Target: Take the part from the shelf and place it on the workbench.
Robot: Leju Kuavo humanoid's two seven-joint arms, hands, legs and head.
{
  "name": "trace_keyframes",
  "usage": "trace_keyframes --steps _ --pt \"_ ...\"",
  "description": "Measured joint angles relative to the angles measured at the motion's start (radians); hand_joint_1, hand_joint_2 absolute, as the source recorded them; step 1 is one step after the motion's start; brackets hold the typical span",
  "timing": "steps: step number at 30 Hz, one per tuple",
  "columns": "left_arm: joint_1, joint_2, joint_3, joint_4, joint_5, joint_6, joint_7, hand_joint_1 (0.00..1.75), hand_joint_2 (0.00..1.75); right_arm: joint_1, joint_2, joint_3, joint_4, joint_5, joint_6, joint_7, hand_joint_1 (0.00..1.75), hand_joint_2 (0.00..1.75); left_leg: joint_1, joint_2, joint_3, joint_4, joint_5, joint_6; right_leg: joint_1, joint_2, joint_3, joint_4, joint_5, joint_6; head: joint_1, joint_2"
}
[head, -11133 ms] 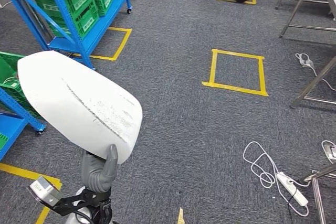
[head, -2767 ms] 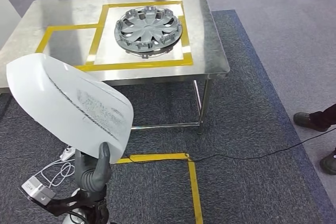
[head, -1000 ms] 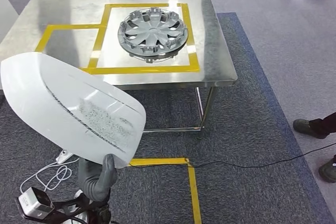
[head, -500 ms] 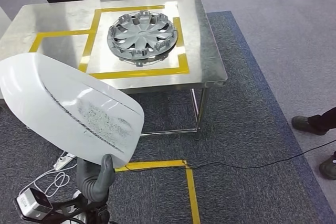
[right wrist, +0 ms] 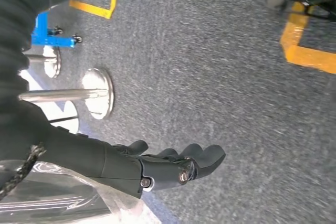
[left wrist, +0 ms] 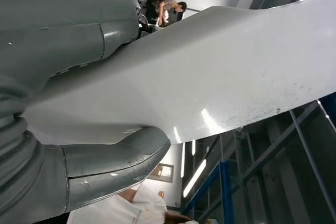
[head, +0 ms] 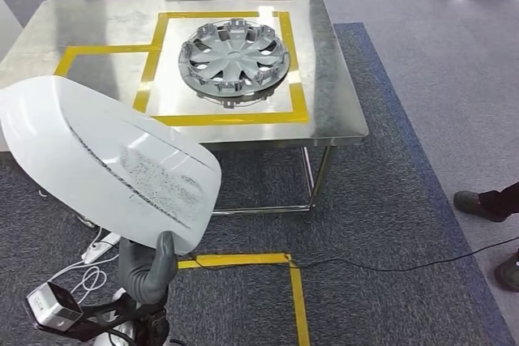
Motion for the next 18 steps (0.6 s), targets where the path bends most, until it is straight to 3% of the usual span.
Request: trace_keyframes --steps 2,5,7,8,10,11,12,13,14,16,18 --pt "-0.001 0.0 0.0 0.001 0.0 0.0 0.0 1.75 1.75 -0.002 0.0 0.0 0.0 0.0 0.0 0.0 0.0 1.75 -0.003 -0.001 0.007 0.003 -0.011 -0.009 0.002 0.0 0.052 -0.104 0.035 -0.007 -0.001 0.0" --pt "-0.002 -0.001 0.001 0.001 0.0 0.0 0.001 1.75 1.75 -0.002 0.0 0.0 0.0 0.0 0.0 0.0 0.0 1.75 -0.006 -0.001 0.005 0.005 -0.017 -0.021 0.003 0.002 0.065 -0.125 0.023 -0.021 -0.005 0.0" --pt "-0.003 -0.001 0.001 0.001 0.0 0.0 0.001 1.75 1.75 -0.002 -0.001 0.0 0.0 -0.001 0.0 0.0 0.0 1.75 -0.003 -0.001 -0.003 0.032 -0.038 -0.034 0.0 0.001 0.071 -0.131 0.021 -0.032 -0.009 0.0" --pt "-0.003 -0.001 0.001 0.001 0.001 0.001 0.001 1.75 1.75 -0.003 -0.001 0.0 0.0 -0.001 0.0 0.0 0.0 1.75 -0.001 -0.001 -0.021 0.072 -0.061 -0.041 -0.003 0.001 0.075 -0.133 0.02 -0.036 -0.011 0.0" --pt "-0.003 -0.001 0.002 0.002 0.004 0.003 0.001 1.75 1.75 -0.003 -0.001 0.0 0.0 -0.001 0.0 0.0 0.0 1.75 0.004 -0.001 -0.088 0.202 -0.117 -0.051 -0.003 0.0 0.078 -0.134 0.016 -0.042 -0.014 0.0" --pt "-0.002 -0.001 0.002 0.003 0.007 0.005 0.001 1.75 1.75 -0.003 -0.001 0.0 0.0 -0.001 0.0 0.0 0.0 1.75 0.006 -0.001 -0.122 0.262 -0.133 -0.053 -0.002 0.0 0.079 -0.133 0.015 -0.044 -0.014 0.0" --pt "-0.001 -0.001 0.003 0.003 0.011 0.008 0.002 1.75 1.75 -0.002 -0.001 0.0 0.0 -0.002 0.0 0.0 0.0 1.75 0.007 -0.001 -0.145 0.293 -0.132 -0.054 -0.002 0.001 0.081 -0.133 0.013 -0.044 -0.014 0.0" --pt "0.0 -0.001 0.004 0.004 0.015 0.011 0.004 1.75 1.75 -0.002 -0.001 0.0 0.0 -0.003 0.0 0.0 0.0 1.75 0.008 -0.001 -0.149 0.287 -0.109 -0.053 -0.002 0.002 0.084 -0.133 0.011 -0.044 -0.014 0.0" --pt "0.0 -0.001 0.005 0.004 0.018 0.015 0.006 1.75 1.75 -0.002 -0.001 0.0 0.0 -0.004 0.0 0.0 0.0 1.75 0.008 -0.001 -0.135 0.242 -0.069 -0.051 -0.002 0.003 0.089 -0.133 0.009 -0.042 -0.014 0.0" --pt "0.0 -0.002 0.005 0.004 0.021 0.02 0.009 1.75 1.75 -0.002 -0.001 0.0 0.0 -0.004 0.0 0.0 0.0 1.75 0.006 -0.001 -0.083 0.111 0.008 -0.042 -0.001 0.006 0.097 -0.133 0.004 -0.037 -0.014 0.0" --pt "0.0 -0.004 0.006 0.004 0.024 0.024 0.012 1.75 1.75 -0.002 -0.001 0.0 0.001 -0.004 0.0 -0.001 0.0 1.75 0.002 -0.001 -0.054 0.034 0.029 -0.032 0.001 0.006 0.096 -0.133 0.003 -0.028 -0.013 0.0"
